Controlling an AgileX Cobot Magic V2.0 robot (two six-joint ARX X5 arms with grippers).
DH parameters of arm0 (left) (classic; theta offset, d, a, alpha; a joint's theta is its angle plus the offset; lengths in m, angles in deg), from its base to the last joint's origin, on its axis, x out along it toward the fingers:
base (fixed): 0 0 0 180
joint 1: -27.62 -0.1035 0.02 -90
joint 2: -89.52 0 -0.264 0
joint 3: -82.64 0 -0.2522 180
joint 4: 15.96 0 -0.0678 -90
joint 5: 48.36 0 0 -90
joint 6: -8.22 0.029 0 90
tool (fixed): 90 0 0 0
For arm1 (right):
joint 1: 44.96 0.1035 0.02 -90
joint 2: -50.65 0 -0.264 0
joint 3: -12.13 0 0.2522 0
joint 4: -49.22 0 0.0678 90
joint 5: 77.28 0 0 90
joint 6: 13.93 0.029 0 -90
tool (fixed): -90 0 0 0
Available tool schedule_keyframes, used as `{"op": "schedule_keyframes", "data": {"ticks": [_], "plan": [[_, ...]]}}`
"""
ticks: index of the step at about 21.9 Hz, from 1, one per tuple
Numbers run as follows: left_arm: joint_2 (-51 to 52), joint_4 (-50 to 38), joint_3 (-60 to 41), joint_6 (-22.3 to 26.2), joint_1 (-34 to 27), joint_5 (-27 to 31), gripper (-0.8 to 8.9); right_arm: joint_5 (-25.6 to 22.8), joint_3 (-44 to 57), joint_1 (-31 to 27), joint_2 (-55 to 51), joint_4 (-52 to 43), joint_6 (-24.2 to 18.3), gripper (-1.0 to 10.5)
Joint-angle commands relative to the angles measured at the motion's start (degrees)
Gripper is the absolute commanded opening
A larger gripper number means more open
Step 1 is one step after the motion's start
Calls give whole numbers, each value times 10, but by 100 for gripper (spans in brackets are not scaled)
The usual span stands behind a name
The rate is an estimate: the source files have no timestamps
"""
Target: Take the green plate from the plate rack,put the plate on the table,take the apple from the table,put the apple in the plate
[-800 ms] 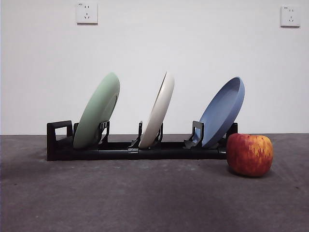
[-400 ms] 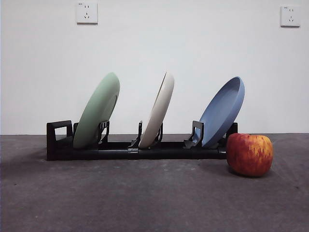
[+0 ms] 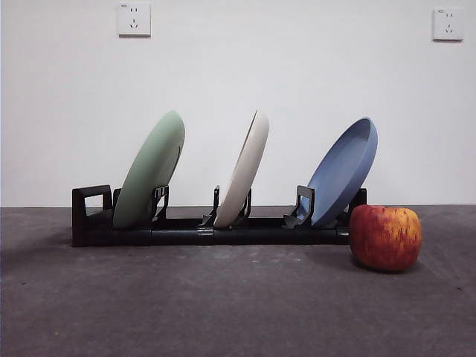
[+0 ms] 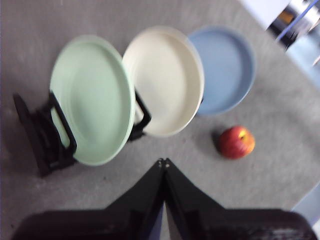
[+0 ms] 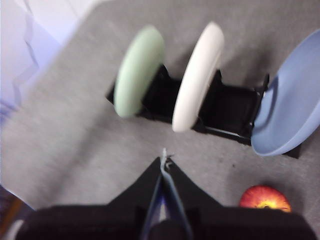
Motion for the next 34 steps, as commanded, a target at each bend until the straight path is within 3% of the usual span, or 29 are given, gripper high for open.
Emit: {"op": "schedule_keyframes", "data": {"ticks": [1, 3, 4, 6, 8, 9, 14, 21, 23, 29, 34], "plan": [[-31, -4, -2, 19, 14, 1, -1, -28, -16, 23, 30, -2, -21, 2], [-54, -14, -2, 19, 23, 1, 38, -39, -28, 33, 52, -2, -21, 9], [-67, -19, -2, 16, 28, 1, 138, -41, -36, 38, 65, -3, -21, 64], [-84, -35, -2, -1, 34, 3, 372, -43, -53, 38, 83, -3, -22, 342], [-91, -61, -2, -13, 39, 7, 416, -44, -64, 37, 90, -8, -33, 575], [-93, -80, -2, -19, 41, 12, 416, -45, -64, 37, 90, -21, -33, 599], [-119, -128, 34, -54, 42, 70, 416, -45, -64, 37, 90, -37, -33, 595], [-269, -30, 238, -39, 54, 80, 409, -60, -64, 37, 90, -36, -31, 595], [-307, 4, 277, -27, 66, 108, 409, -60, -64, 37, 90, -34, -31, 594], [-364, 41, 291, -2, 119, 211, 408, -75, -64, 37, 90, -27, -31, 594], [-392, 42, 291, -2, 135, 248, 407, -75, -64, 37, 90, -17, -31, 594]]}}
